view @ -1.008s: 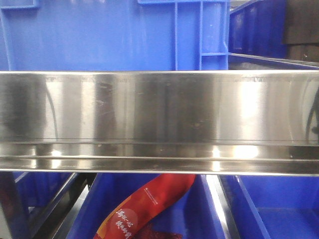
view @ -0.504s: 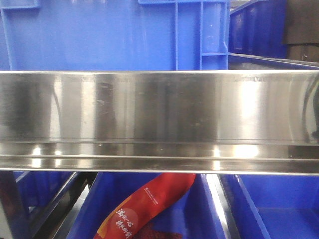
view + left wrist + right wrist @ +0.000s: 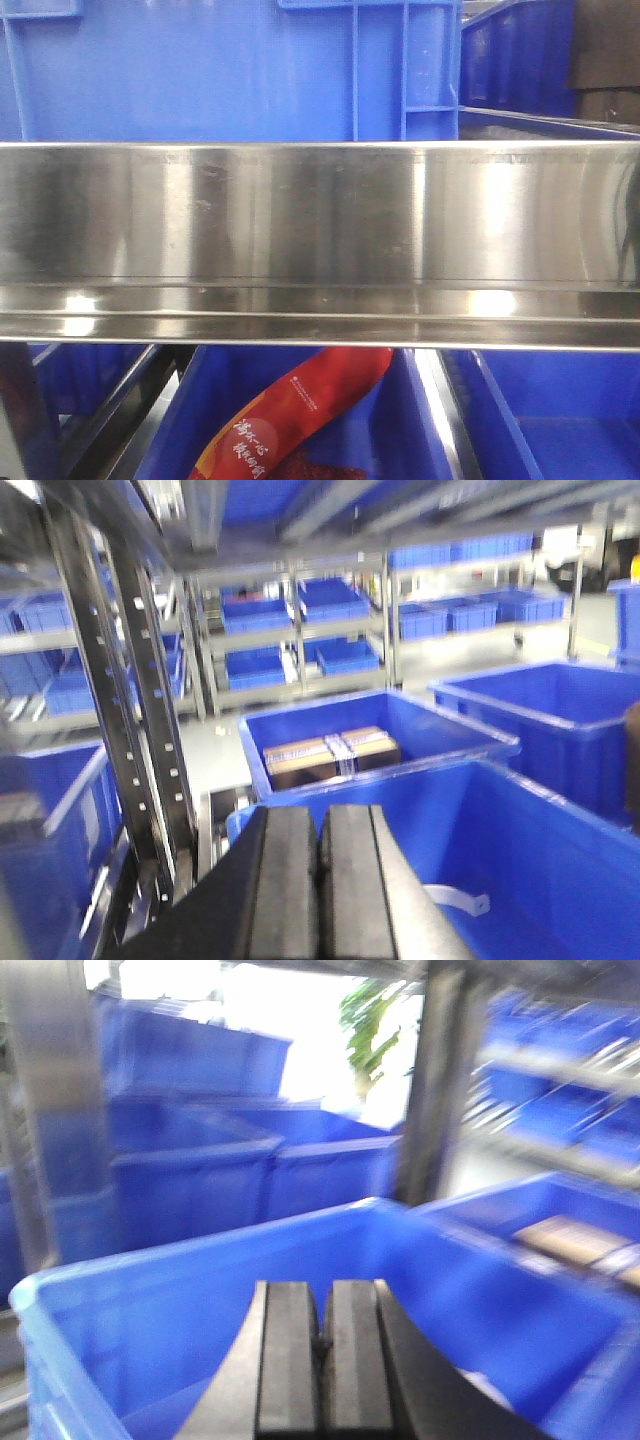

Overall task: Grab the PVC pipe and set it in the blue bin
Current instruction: 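Open both grippers to drop the white pipe halves into the bin, then raise both empty grippers up and out of the blue bin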

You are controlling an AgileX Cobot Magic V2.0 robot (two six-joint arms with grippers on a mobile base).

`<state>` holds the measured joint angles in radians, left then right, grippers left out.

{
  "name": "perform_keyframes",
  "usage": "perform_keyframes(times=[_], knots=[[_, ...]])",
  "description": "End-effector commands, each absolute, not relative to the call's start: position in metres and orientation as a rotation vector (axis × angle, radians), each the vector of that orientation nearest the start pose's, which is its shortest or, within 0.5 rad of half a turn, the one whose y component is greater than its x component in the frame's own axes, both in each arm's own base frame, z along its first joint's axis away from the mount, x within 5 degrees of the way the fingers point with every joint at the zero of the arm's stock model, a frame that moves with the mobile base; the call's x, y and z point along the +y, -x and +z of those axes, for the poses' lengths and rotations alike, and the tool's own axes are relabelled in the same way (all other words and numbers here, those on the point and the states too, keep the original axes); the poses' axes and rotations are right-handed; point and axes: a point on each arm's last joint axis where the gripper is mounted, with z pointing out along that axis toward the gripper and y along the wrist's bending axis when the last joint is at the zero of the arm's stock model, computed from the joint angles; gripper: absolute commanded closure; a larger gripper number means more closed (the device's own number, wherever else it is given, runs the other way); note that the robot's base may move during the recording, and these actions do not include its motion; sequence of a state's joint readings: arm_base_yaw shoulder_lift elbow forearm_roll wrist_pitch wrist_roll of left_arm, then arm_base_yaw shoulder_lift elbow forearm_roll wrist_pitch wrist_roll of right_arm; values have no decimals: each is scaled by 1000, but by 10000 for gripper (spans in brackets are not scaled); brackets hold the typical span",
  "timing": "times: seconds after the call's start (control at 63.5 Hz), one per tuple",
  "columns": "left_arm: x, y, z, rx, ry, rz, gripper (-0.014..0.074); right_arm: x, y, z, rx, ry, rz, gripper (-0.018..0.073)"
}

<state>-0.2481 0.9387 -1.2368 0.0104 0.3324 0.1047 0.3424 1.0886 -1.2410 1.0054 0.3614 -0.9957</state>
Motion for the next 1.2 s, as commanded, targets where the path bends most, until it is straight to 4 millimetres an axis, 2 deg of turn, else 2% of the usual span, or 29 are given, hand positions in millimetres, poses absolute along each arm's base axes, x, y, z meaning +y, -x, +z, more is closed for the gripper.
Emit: perform_keyframes(times=[0.0,0.173,0.567,0.835,1.181], knots=[[-42,-160,490,1486,-268,-123,708,93,-191,479,1424,476,457,713],[-36,-138,478,1476,-266,-123,708,80,-161,476,1377,444,439,713],[-24,-89,450,1472,-256,-144,708,56,-113,444,1342,355,420,713],[-18,-65,431,1499,-240,-164,708,50,-98,426,1345,350,420,713],[-12,-43,413,1525,-245,-158,708,53,-104,389,1452,368,427,713]])
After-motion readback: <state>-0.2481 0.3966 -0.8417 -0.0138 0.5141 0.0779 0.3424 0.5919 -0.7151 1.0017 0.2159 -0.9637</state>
